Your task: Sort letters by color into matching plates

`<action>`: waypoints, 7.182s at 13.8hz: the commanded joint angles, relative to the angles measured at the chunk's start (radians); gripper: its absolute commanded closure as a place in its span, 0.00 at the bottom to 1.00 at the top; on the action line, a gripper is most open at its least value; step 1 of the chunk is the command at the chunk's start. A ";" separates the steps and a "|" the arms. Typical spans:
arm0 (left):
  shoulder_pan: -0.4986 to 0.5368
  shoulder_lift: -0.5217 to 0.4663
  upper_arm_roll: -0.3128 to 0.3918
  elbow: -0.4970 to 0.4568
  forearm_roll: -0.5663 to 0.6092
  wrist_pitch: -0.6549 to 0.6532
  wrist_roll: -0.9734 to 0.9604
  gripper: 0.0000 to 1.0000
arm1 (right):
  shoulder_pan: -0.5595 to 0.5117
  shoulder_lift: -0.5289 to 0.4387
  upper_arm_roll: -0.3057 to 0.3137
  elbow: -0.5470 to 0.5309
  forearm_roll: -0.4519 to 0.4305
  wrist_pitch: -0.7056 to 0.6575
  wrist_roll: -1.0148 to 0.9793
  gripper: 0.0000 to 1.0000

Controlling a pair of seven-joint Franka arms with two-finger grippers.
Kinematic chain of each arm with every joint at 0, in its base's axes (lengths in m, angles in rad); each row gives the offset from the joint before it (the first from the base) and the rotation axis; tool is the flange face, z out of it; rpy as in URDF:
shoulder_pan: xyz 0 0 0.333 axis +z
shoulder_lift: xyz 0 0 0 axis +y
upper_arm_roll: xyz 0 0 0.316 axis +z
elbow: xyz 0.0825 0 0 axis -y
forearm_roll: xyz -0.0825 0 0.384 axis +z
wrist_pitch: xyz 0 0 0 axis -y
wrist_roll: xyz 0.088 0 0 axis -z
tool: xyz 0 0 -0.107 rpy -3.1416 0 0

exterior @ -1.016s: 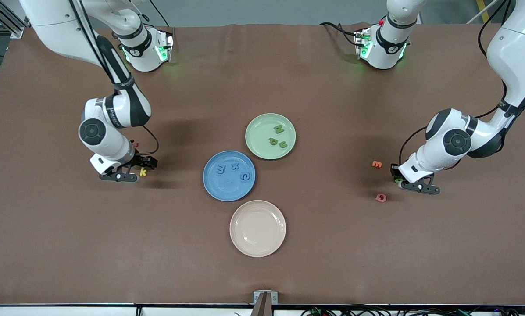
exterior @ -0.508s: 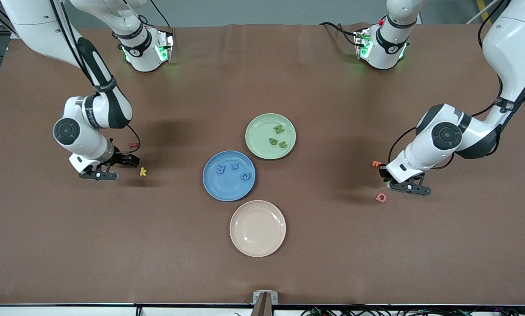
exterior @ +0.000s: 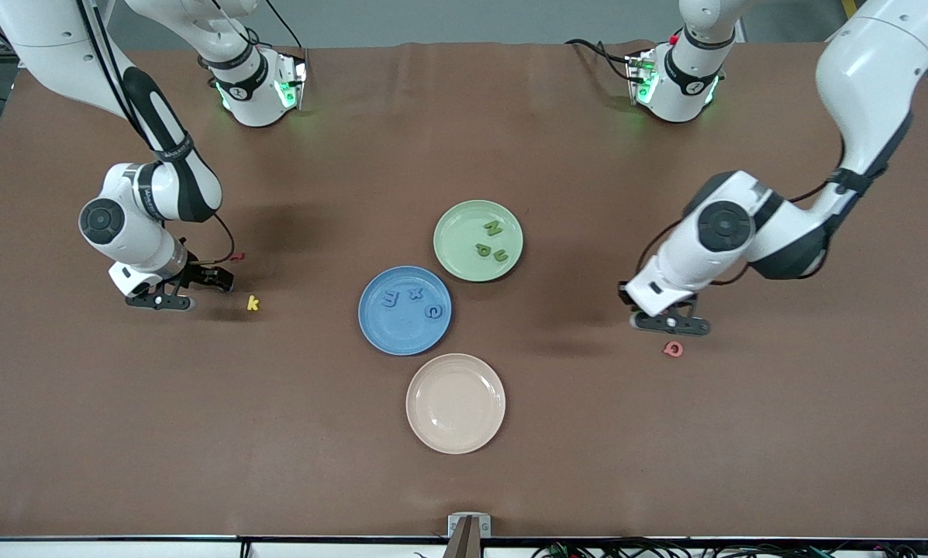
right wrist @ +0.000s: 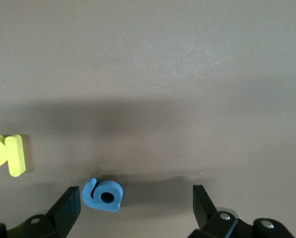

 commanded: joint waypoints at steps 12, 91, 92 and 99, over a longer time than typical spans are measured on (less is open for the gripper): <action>-0.438 0.051 0.059 0.027 -0.006 0.039 -0.736 1.00 | -0.021 -0.029 0.061 -0.055 0.120 0.045 -0.009 0.00; -0.538 -0.734 0.924 0.317 -0.672 -0.657 0.598 0.00 | 0.594 0.336 0.068 0.699 0.100 -0.271 1.168 1.00; -0.540 -0.734 0.918 0.316 -0.672 -0.659 0.598 0.00 | 0.592 0.345 0.066 0.710 0.100 -0.272 1.165 0.99; -0.535 -0.734 0.896 0.317 -0.672 -0.682 0.616 0.00 | 0.554 0.342 0.066 0.802 0.105 -0.405 1.142 0.00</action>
